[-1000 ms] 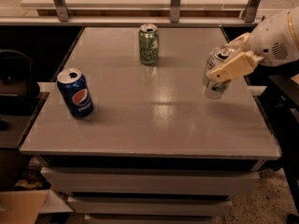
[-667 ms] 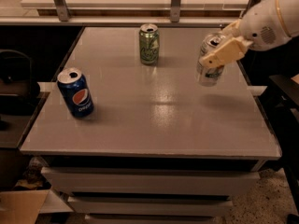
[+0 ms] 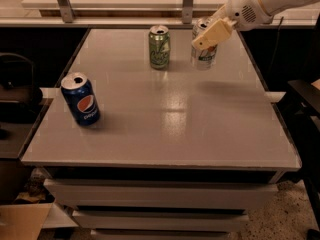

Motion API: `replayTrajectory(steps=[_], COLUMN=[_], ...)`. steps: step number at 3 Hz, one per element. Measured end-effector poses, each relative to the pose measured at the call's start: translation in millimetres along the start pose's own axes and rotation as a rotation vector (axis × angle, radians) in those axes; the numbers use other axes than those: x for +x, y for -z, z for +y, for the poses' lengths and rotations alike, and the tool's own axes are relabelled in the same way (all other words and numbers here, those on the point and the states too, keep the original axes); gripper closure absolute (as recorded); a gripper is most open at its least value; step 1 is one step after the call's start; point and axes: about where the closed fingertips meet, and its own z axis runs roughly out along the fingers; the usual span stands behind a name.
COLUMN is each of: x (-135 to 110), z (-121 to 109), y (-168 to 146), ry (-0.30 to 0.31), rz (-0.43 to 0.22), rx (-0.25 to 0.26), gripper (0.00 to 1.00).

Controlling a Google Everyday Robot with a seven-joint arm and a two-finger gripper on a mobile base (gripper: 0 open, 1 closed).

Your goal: Move 7up can near green can

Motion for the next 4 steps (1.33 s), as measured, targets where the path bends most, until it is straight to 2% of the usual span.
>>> replayTrajectory(steps=[1,2,4], x=[-8,-14,-21], z=[-18,-26,-29], y=[-26,-46,-84], ry=[-0.018,-0.048,-0.084], rz=[-0.005,-0.020,-0.021], rx=[0.013,0.042,0.041], gripper=[1.00,1.00,1.00])
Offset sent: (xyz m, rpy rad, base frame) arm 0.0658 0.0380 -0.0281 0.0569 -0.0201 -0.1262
